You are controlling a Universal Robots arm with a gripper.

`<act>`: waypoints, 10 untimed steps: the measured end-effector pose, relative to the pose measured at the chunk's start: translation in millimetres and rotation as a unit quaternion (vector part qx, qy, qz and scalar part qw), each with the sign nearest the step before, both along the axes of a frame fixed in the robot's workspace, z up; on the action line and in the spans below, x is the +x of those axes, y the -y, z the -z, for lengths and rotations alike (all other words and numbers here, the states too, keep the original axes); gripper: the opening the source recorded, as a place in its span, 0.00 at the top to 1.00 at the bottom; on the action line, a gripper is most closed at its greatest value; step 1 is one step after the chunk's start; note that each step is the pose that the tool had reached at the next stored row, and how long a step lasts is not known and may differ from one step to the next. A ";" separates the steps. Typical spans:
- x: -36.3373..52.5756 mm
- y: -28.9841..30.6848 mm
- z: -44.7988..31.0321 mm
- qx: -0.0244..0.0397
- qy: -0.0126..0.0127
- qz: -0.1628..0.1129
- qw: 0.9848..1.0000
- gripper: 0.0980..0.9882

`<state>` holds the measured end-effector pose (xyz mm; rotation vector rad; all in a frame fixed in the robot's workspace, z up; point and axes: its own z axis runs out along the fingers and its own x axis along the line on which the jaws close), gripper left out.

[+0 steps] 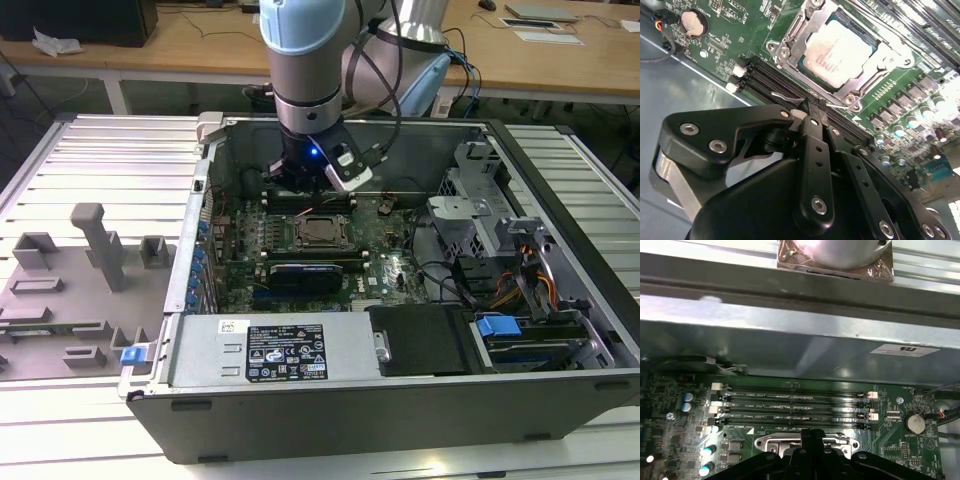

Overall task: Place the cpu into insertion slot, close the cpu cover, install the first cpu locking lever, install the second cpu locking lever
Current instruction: 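Install the first cpu locking lever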

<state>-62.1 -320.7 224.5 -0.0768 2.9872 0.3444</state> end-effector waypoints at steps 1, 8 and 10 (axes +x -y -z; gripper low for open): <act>0.5 -0.7 0.6 0.000 0.000 0.001 1.000 0.99; 5.5 -5.9 3.3 -0.006 0.000 0.018 1.000 0.99; 5.5 -6.9 3.2 -0.009 0.000 0.022 1.000 0.99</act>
